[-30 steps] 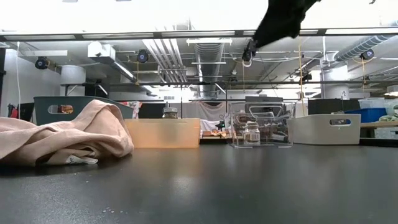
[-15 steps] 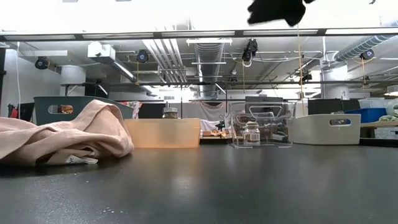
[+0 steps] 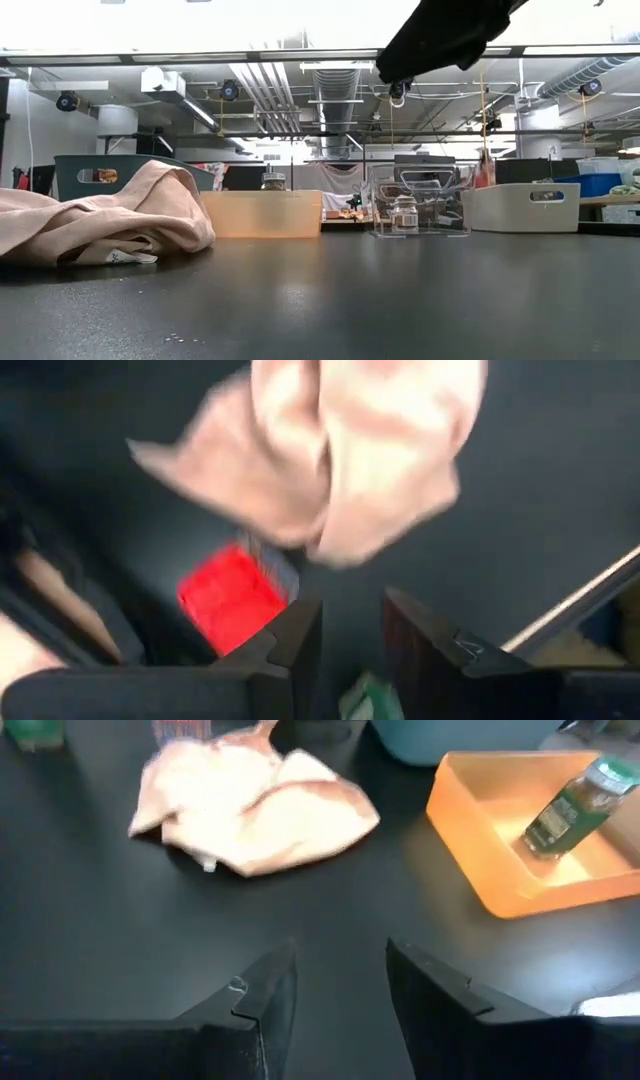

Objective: Sort spices by type
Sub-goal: Put the red seasoning can into the white bin

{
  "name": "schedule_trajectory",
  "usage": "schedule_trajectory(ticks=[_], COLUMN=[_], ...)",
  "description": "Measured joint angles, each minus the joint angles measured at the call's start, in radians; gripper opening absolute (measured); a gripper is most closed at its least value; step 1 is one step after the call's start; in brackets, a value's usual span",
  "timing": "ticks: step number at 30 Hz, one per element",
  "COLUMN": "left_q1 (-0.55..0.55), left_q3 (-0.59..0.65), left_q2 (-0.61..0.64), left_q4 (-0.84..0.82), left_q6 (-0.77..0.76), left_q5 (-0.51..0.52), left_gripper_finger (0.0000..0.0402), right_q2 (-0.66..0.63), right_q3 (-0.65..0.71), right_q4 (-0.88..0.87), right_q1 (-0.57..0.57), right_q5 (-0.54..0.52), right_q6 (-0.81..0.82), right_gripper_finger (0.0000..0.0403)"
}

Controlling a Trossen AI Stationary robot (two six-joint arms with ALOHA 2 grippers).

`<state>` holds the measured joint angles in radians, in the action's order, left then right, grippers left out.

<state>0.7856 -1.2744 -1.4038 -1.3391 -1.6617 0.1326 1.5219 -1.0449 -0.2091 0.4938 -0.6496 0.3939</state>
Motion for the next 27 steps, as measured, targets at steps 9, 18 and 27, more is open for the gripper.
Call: schedule_trajectory(ticks=[9, 18, 27], left_q1=[0.008, 0.013, 0.052], left_q3=[0.132, 0.127, 0.138], left_q2=[-0.002, -0.007, -0.006], left_q4=[0.062, 0.032, -0.024], left_q6=[-0.100, -0.113, -0.217], left_q5=[-0.158, -0.164, -0.171], left_gripper_finger=[0.0089, 0.0119, 0.0213], right_q2=[-0.016, -0.016, -0.016], right_q3=[-0.058, -0.125, -0.140], right_q4=[-0.084, -0.212, -0.248], right_q1=[0.000, 0.000, 0.000], right_q5=[0.048, 0.052, 0.055], right_q6=[0.001, -0.004, -0.004], right_gripper_finger=[0.0168, 0.0198, 0.0221])
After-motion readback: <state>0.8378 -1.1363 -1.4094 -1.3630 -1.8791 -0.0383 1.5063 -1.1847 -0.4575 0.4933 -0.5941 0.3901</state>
